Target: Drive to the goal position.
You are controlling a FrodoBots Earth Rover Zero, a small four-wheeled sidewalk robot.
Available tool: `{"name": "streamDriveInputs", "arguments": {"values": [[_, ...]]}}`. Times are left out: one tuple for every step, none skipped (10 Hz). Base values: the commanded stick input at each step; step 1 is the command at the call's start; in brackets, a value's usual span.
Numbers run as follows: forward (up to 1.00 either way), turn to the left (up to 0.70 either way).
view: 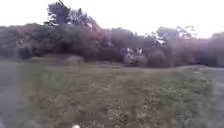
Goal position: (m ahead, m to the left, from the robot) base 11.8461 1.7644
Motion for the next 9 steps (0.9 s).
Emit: {"name": "streamDriveInputs", "arguments": {"values": [[0.45,0.00],[0.45,0.00],[0.45,0.00],[0.45,0.00],[0.45,0.00],[0.45,0.00],[0.45,0.00],[0.45,0.00],[0.45,0.00]]}}
